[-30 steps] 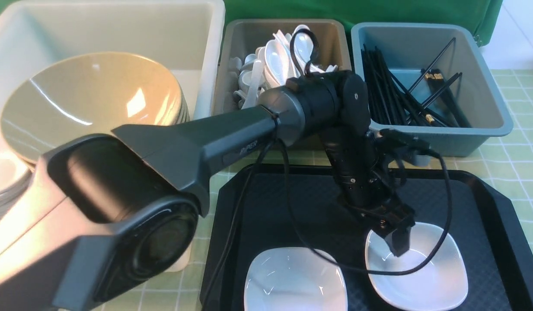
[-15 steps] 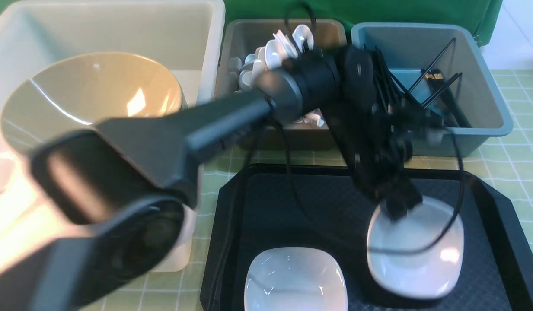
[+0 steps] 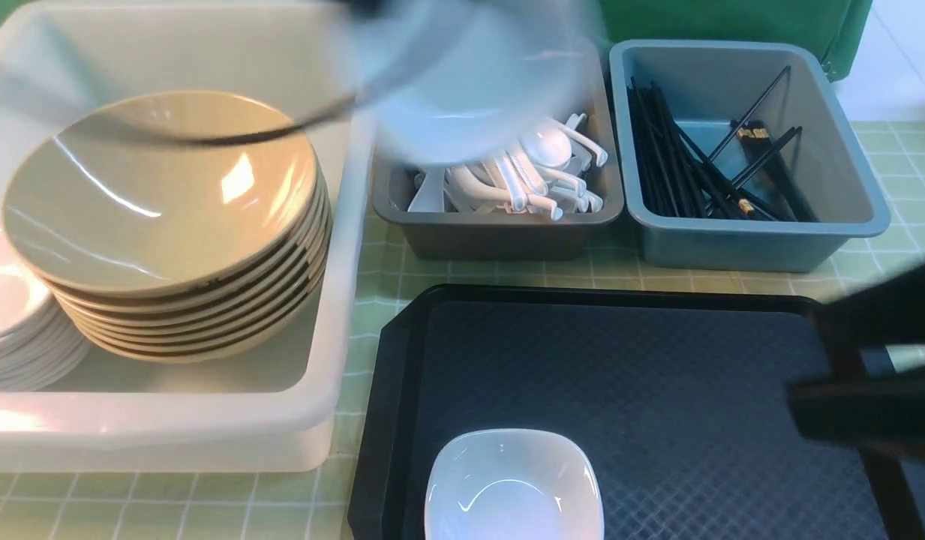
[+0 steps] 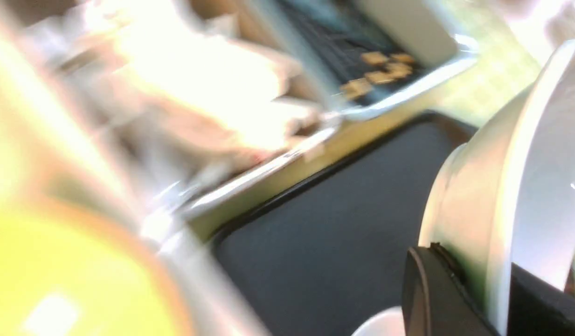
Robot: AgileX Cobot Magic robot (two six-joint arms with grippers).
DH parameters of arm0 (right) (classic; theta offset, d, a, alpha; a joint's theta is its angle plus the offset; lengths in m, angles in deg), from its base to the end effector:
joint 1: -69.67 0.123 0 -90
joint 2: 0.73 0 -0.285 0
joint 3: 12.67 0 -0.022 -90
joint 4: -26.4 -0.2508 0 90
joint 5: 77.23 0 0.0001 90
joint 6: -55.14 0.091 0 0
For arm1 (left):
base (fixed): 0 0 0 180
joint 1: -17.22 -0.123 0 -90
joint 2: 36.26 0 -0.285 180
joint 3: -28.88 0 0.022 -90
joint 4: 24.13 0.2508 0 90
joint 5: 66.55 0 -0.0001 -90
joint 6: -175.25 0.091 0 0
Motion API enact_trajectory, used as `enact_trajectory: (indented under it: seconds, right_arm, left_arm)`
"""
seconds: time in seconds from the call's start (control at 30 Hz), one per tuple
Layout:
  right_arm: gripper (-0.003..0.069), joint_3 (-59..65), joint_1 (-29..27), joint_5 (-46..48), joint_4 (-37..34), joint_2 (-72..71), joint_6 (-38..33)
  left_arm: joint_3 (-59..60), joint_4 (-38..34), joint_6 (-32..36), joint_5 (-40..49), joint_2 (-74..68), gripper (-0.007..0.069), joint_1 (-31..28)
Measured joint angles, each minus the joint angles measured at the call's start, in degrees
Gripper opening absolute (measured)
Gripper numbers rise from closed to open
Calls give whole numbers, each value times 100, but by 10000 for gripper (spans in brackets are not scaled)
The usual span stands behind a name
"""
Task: On green table put chopsticks spoon bowls plates into blue grey white boxes.
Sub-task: 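Place the white bowl into the white bin with the other dishes with the left gripper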
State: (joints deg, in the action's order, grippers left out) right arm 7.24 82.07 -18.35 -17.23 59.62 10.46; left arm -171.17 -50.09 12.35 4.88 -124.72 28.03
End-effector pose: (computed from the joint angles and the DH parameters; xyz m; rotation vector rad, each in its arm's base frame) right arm 0.1430 0.0865 0.3871 -0.8930 2.0048 0.6556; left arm 0.2609 -0.0883 0.4591 0.5876 2.3010 -0.5341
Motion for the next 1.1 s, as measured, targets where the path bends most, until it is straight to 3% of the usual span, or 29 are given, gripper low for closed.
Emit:
enact_trajectory:
  seconds: [0.13, 0.2, 0.27, 0.33, 0.47, 0.53, 0.63, 0.9, 1.1]
  right_arm:
    - [257, -780, 588, -1, -128, 623, -321]
    - [150, -1065, 984, -1, -144, 948, -447]
    - [67, -1395, 1497, -7, -143, 1317, -524]
    - [34, -1693, 2102, -21, -100, 1684, -527]
    - [26, -1840, 2897, -247, 422, 2064, -66]
    - [25, -1845, 3127, -379, 744, 2142, 179]
    - [26, -1856, 3371, -677, 976, 2175, 381]
    - [27, -1862, 3449, -910, 1061, 2175, 425]
    - [35, -1862, 3449, -1112, 1081, 2175, 425]
  left_arm:
    - [1887, 82, -278, -931, 1674, 15, -2245]
    - [2610, 258, -542, -1637, 2239, 15, -3012]
    - [3228, 790, -967, -2109, 2596, 15, -3326]
    - [3706, 1501, -1745, -2409, 2654, 15, -3254]
    - [3929, 2461, -2796, -2592, 2249, 15, -3223]
    - [3872, 2597, -2944, -2612, 1992, 15, -3301]
    - [3550, 2202, -2958, -2619, 1391, 15, -3655]
    - [2723, 642, -1990, -2054, -133, 15, -4974]
    - [2716, 237, -1709, -1803, -591, 15, -5029]
